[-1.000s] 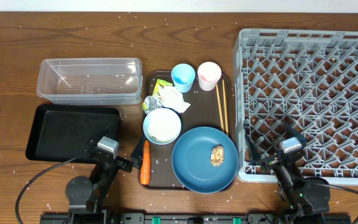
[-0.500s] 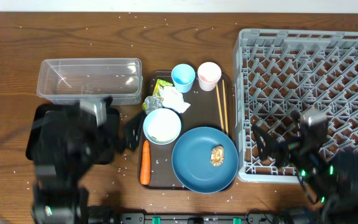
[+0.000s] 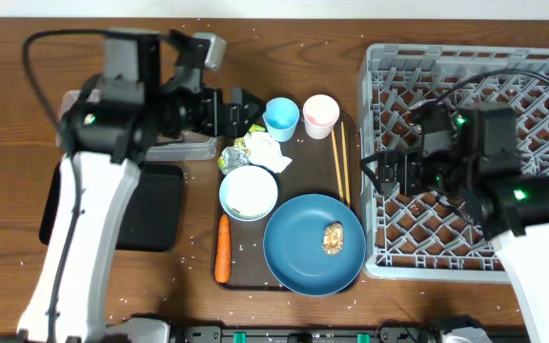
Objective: Sort waste into correct bins and load items into the dishwasher rack
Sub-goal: 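Grasp the light-blue cup with the left gripper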
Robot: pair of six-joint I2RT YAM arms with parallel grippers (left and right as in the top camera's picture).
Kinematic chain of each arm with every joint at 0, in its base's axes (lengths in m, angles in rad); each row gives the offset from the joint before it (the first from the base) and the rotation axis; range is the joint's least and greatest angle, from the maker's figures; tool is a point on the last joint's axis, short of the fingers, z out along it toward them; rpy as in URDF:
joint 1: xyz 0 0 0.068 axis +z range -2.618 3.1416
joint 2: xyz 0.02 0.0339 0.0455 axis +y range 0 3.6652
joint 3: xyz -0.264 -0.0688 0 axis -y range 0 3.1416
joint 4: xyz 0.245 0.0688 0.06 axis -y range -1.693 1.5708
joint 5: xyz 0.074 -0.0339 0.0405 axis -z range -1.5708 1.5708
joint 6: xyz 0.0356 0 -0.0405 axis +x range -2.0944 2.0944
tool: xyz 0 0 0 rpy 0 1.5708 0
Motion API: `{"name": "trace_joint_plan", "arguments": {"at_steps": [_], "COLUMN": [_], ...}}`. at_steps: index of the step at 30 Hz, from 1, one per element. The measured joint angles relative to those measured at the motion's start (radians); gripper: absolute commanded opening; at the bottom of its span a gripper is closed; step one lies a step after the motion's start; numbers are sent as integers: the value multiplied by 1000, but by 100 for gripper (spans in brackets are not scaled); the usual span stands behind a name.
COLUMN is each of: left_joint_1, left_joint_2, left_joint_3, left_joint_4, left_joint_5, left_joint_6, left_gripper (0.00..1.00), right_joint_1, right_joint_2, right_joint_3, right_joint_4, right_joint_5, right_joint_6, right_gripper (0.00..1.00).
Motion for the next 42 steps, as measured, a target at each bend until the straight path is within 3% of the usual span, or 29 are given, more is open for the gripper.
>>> {"name": "trace_joint_plan", "arguments": {"at_steps": [9,13,23,30,34,37,39,42], "left_joint_1": [-38,-111,-248,-229,-226,-227,-227,-227], "left_joint_2": [175,267,472,562,593,602,602,602], "left_joint_3": [3,3,3,3,3,3,3,3], "left_joint_4": [156,206,299,335,344,344,344,341], "left_joint_5": [-60,-179,-509,-568,-577,-580,-580,-580], "left_joint_6": [4,4,-14,-112,-137,-151,-151,-155], "left_gripper": [98,98,85,56,35,14,7,6], "right_joint_1": [-40,-42,-54,-54,-54,-54,-54,-54], "right_joint_2": [32,32,33,33,33,33,33,33], "right_joint_3": [2,2,3,3,3,3,3,3], "right_joint_4": [-14,-55,-131,-162,-163,-163,-163,-163], "right_joint_5": [82,121,151,156,158,158,158,158], "right_joint_6": [87,158,227,235,235,235,235,235], "right_gripper": [99,99,99,99,99,99,99,99]}}
